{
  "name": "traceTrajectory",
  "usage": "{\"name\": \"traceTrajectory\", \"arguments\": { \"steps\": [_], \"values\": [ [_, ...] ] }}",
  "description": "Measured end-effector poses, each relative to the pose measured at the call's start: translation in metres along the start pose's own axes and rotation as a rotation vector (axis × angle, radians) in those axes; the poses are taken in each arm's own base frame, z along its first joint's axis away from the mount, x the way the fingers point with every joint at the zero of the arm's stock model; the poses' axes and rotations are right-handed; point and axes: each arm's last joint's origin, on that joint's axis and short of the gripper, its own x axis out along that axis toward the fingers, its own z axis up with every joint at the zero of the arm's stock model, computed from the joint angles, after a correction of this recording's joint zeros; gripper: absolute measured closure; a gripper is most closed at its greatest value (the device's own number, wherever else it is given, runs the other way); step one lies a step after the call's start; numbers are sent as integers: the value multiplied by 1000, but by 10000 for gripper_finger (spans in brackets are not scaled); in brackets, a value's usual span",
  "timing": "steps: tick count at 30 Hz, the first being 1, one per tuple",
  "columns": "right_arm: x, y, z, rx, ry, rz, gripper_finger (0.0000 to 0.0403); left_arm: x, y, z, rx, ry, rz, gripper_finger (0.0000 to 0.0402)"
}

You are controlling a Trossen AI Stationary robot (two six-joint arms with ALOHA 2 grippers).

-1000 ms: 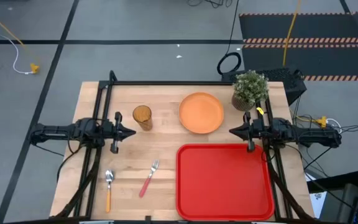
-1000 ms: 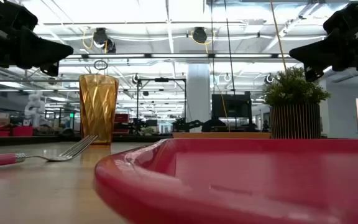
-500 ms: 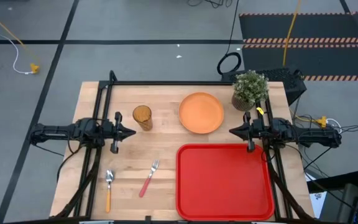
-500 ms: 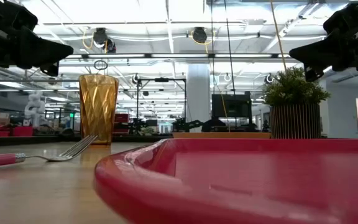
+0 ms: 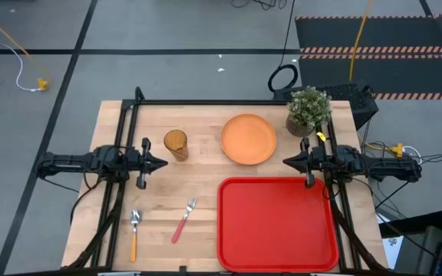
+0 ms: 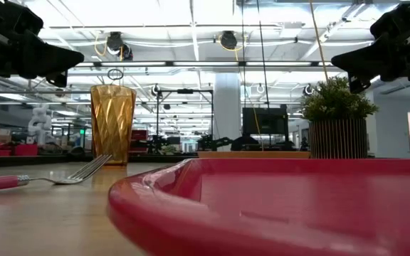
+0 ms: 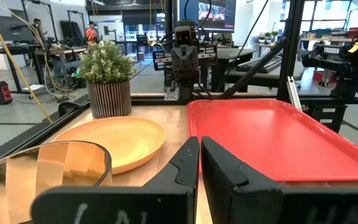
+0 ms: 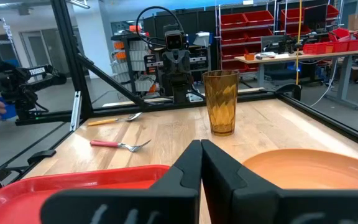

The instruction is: Pick and place plate/cup/fork/spoon on tray

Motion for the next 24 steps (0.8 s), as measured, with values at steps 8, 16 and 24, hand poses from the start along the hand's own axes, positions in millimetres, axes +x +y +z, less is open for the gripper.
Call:
{"name": "traceTrajectory", "arguments": {
  "steps": [8, 16, 24],
  "values": [
    [0, 0, 0, 0, 0, 0, 403, 0, 0, 0, 33, 0, 0, 380],
    [0, 0, 0, 0, 0, 0, 403, 0, 0, 0, 49, 0, 0, 380],
    [0, 0, 0, 0, 0, 0, 403, 0, 0, 3, -51, -34, 1, 380]
  ]
}}
